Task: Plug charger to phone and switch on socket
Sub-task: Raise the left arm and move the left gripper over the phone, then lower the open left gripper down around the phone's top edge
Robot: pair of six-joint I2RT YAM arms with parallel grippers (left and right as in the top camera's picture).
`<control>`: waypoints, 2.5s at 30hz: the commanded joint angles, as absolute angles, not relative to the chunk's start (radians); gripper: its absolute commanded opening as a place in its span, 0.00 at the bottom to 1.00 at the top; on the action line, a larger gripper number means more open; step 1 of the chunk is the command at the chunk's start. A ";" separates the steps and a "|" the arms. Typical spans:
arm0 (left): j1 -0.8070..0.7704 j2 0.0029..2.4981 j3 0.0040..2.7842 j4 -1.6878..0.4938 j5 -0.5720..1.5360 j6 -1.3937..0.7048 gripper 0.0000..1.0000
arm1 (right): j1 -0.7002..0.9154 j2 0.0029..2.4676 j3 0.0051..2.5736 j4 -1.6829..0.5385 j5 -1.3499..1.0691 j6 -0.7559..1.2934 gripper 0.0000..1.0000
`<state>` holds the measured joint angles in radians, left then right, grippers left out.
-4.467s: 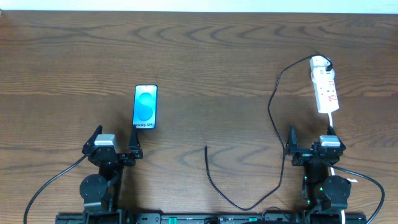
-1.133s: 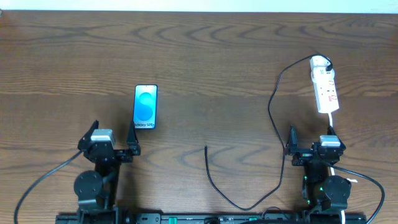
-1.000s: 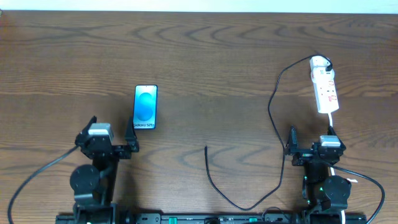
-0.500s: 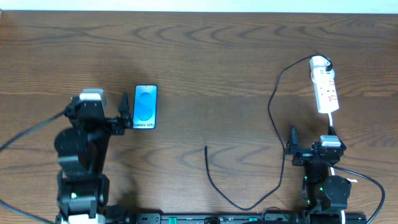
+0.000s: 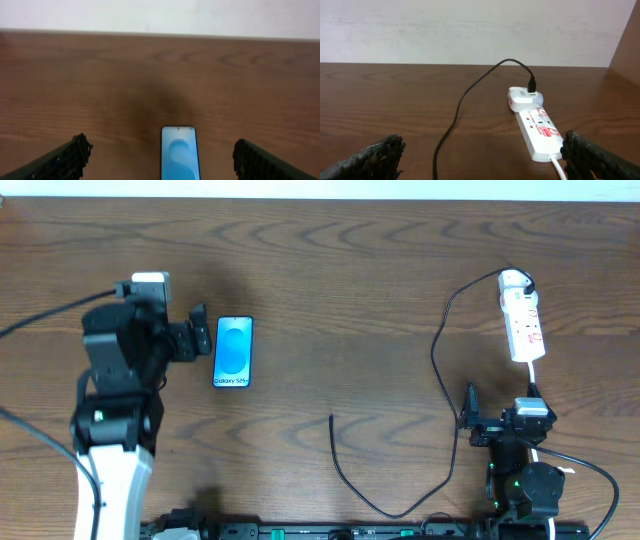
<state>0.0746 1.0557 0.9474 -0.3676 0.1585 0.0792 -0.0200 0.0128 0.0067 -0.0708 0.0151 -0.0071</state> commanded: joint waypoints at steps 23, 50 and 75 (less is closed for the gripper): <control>0.038 1.481 1.347 -0.754 0.171 0.086 0.94 | -0.002 0.007 0.006 -0.075 0.020 0.007 0.99; -0.017 1.637 1.346 -0.826 0.171 0.086 0.94 | -0.002 0.007 0.006 -0.075 0.020 0.007 0.99; -0.020 1.654 1.346 -0.875 0.171 0.081 1.00 | -0.002 0.007 0.006 -0.075 0.020 0.007 0.99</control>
<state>-0.0170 1.6325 1.3228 -0.8654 0.1593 0.0792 -0.0200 0.0128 0.0067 -0.0704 0.0154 -0.0071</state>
